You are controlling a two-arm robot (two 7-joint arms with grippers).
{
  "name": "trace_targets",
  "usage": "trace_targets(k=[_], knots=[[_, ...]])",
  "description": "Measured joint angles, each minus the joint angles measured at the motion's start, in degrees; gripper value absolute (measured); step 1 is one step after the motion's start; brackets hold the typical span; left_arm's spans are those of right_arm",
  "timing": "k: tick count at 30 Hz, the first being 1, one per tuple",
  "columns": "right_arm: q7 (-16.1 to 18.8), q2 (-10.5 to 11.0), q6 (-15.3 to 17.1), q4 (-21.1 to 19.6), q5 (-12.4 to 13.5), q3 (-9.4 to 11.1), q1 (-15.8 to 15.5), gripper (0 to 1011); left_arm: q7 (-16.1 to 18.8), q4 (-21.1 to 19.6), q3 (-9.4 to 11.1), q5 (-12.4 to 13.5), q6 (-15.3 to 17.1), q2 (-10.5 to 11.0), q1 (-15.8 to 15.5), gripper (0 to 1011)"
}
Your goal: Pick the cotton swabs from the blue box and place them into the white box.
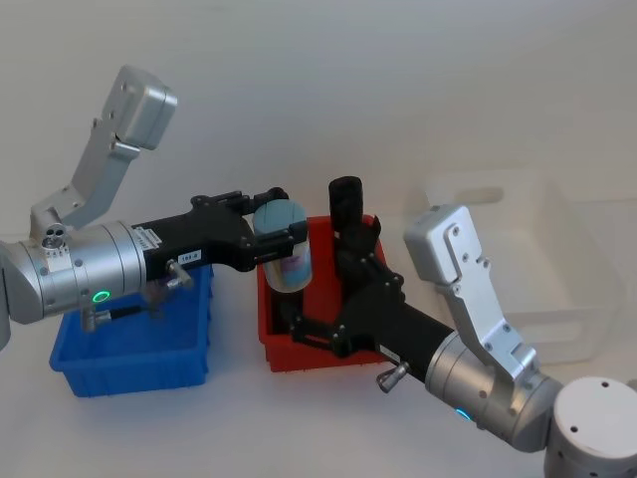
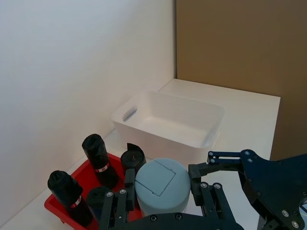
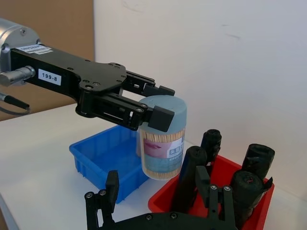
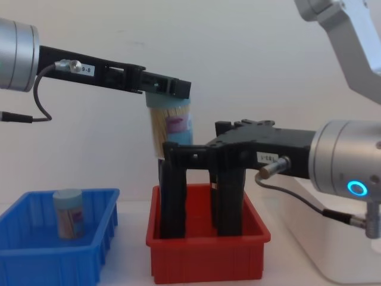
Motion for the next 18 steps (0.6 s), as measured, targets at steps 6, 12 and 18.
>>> trace_targets(k=[6,12,18], knots=[[-1.19,-0.95,0.18,0.98,-1.07,-0.37,0.92,1001,0.00,0.00,0.00,0.00,0.00,0.00,0.00,669],[-2.60,-2.13,0.55,2.31,-2.31,-0.77,2.09,1002,0.00,0.00,0.00,0.00,0.00,0.00,0.00,669],[-3.33,-3.13,0.81,3.66,-3.24,-1.10,3.19,1002,0.01,0.00,0.00,0.00,0.00,0.00,0.00,669]])
